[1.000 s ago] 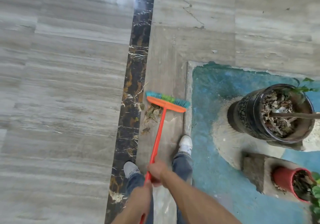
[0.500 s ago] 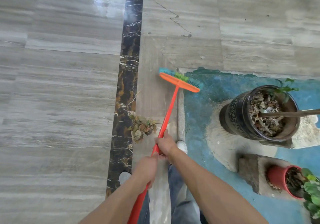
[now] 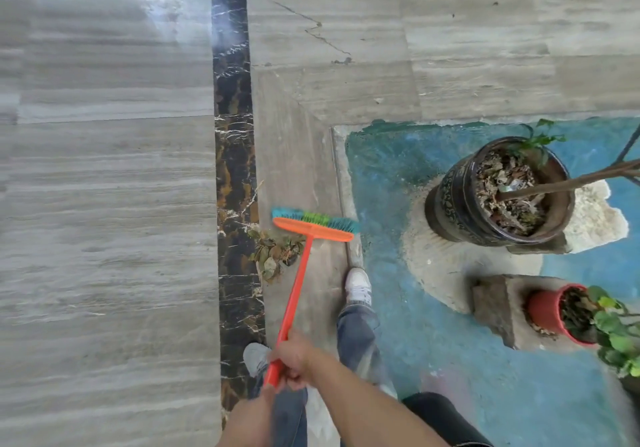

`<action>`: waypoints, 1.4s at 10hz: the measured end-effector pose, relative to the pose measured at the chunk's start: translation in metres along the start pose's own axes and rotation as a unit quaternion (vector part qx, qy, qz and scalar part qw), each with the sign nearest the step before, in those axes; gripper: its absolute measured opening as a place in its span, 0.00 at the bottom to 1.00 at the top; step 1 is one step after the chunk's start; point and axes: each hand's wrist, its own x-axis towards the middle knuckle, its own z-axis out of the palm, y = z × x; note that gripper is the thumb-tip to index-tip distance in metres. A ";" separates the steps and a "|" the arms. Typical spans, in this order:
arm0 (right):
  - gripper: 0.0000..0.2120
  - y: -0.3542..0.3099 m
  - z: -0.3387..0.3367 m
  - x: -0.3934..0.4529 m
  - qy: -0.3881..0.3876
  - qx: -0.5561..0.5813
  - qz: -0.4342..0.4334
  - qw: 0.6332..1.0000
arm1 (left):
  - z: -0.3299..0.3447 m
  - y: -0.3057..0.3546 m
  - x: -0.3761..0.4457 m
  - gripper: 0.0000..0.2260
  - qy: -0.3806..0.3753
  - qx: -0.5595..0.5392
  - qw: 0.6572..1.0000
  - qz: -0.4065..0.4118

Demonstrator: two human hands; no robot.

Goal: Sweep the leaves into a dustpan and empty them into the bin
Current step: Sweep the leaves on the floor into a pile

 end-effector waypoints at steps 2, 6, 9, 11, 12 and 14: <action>0.23 0.005 0.029 -0.016 0.041 0.113 -0.097 0.988 | -0.032 -0.013 -0.020 0.23 0.102 0.172 0.967 0.157; 0.03 0.015 -0.029 0.016 0.199 0.152 0.003 0.968 | 0.012 0.047 0.002 0.18 0.016 0.366 0.902 0.229; 0.20 -0.003 0.106 0.011 0.084 0.180 -0.060 0.978 | -0.101 -0.032 -0.008 0.22 0.166 0.373 0.898 0.162; 0.36 -0.048 0.087 0.022 0.119 0.007 -0.133 0.984 | -0.086 -0.015 0.001 0.21 0.104 0.112 0.981 0.121; 0.37 -0.077 0.066 0.043 0.123 -0.069 -0.154 0.978 | -0.075 0.011 0.019 0.17 0.070 -0.055 0.988 0.127; 0.26 -0.122 0.046 0.083 0.170 -0.298 -0.207 0.916 | -0.065 0.077 0.047 0.24 -0.077 -0.294 0.952 0.043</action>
